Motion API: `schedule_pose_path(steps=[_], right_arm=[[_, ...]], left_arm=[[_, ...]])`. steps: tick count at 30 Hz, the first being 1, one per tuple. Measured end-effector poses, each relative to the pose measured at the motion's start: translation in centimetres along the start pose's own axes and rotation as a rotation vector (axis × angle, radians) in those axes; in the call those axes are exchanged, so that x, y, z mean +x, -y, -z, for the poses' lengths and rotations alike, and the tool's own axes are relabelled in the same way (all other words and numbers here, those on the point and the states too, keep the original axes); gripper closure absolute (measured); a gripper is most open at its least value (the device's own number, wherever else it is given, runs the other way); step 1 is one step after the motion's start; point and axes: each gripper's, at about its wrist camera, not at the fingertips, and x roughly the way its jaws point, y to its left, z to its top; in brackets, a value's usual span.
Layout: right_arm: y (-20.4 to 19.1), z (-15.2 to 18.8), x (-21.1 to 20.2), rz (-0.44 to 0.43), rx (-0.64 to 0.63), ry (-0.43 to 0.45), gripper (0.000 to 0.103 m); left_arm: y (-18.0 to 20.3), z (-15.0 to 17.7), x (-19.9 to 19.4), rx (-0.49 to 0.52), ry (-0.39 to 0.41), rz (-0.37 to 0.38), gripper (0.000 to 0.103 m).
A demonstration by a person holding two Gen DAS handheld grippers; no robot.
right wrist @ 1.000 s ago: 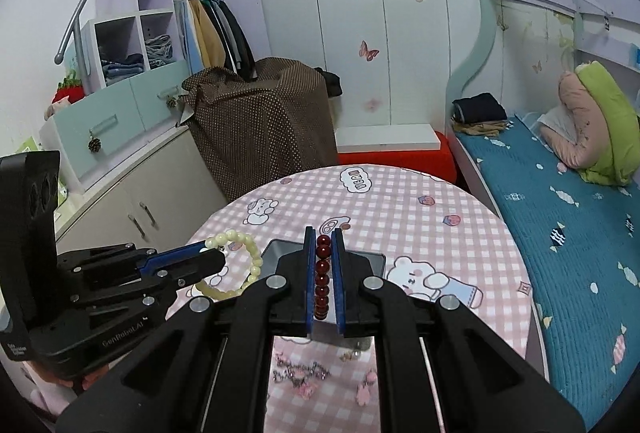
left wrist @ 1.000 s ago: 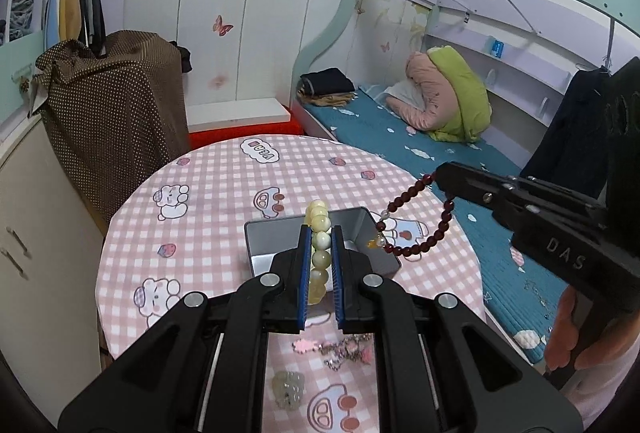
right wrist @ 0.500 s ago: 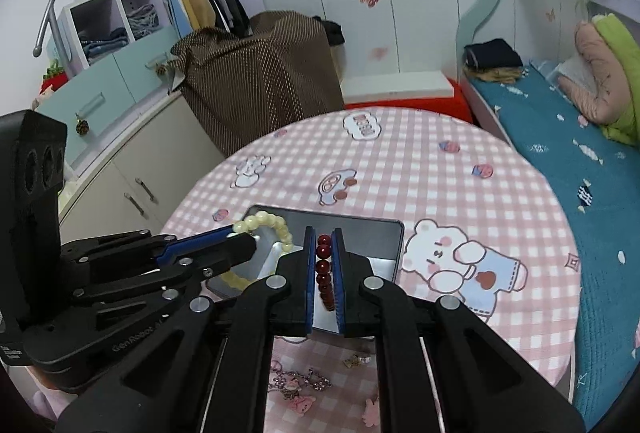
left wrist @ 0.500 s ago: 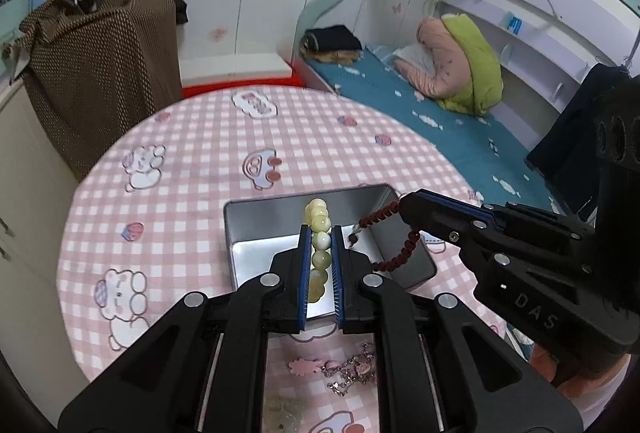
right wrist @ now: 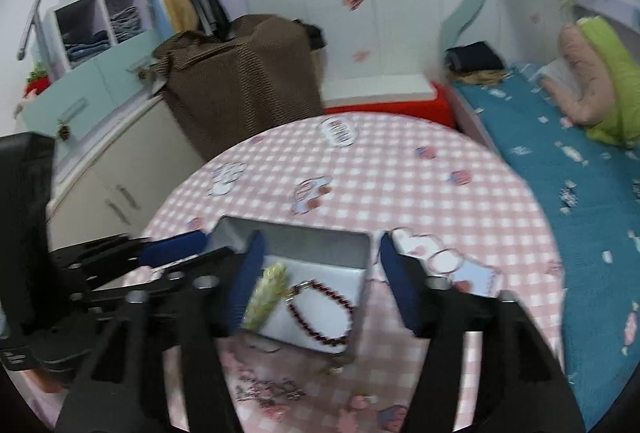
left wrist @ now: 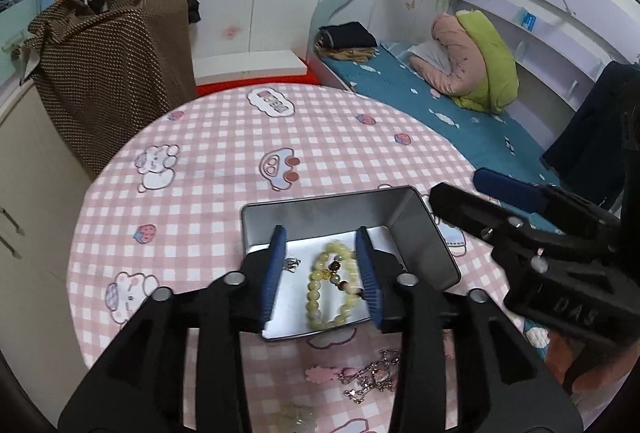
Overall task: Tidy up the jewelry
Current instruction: 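Lower both bracelets into the grey box and open both grippers, then grasp the pale jade pendant with the left gripper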
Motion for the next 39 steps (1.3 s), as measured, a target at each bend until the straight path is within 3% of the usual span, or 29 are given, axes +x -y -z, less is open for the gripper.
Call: schedule_pose_path(steps=[15,22,27,34,39], right_arm=[[-0.6,0.9,-2.8,0.011,0.000,0.025,0.030],[-0.4,1.8,-4.0,-0.006,0.034,0.027,0.018],[-0.1,3.0,-4.6,0.028,0.048,0.019,0.009],[-0.1,5.2,-4.6,0.055,0.045,-0.024,0.008],[0.0,7.1,-3.8,0.087,0.055,-0.071,0.008]], left_arm=[[-0.3,1.3,-3.0,-0.012,0.025,-0.034,0.056],[-0.7,2.7,-4.5,-0.022,0.033,-0.047,0.040],[-1.1,4.2,-5.2,-0.032,0.028,-0.066,0.031],[-1.5,6.7,-5.4,-0.022,0.001,-0.083,0.013],[-1.8,8.5,-4.6,-0.025,-0.039,-0.104,0.013]])
